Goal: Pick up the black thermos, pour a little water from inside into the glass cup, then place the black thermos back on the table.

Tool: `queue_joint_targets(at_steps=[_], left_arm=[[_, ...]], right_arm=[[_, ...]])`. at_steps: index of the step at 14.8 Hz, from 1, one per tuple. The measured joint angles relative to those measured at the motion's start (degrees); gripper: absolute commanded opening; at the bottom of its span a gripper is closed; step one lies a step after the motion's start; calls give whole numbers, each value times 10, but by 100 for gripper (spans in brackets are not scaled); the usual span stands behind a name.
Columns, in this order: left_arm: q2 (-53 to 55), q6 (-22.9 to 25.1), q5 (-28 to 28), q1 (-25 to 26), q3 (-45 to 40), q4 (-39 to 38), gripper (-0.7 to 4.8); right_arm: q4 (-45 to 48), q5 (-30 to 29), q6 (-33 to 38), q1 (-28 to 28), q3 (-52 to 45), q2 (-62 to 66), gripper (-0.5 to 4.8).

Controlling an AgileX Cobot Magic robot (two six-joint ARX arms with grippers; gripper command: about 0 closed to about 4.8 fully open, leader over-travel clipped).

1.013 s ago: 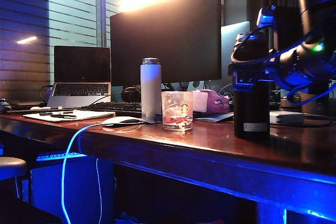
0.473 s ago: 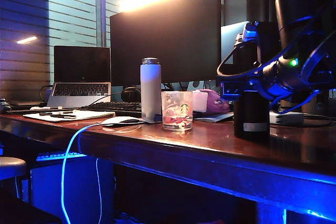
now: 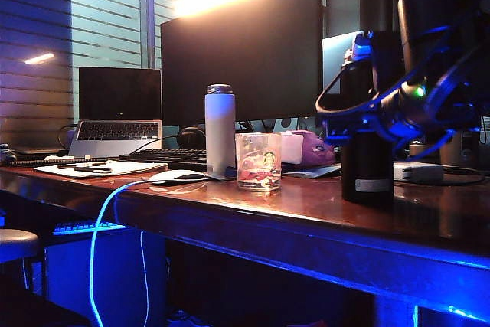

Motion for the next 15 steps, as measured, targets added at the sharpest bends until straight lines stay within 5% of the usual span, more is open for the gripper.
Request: queue_joint_targets(at_steps=[12,13,14,15], left_arm=[[0,0,0,0,0,0,-5],[0,0,0,0,0,0,-5],[0,0,0,0,0,0,-5],[0,0,0,0,0,0,-5]], right_arm=[[6,-33,-4,-27,42,37,479],[7,-36,-4,-27,43,39,356],[7,-36,-4,-27,43,40,138],[6,-42,-3,-27,43,40,36]])
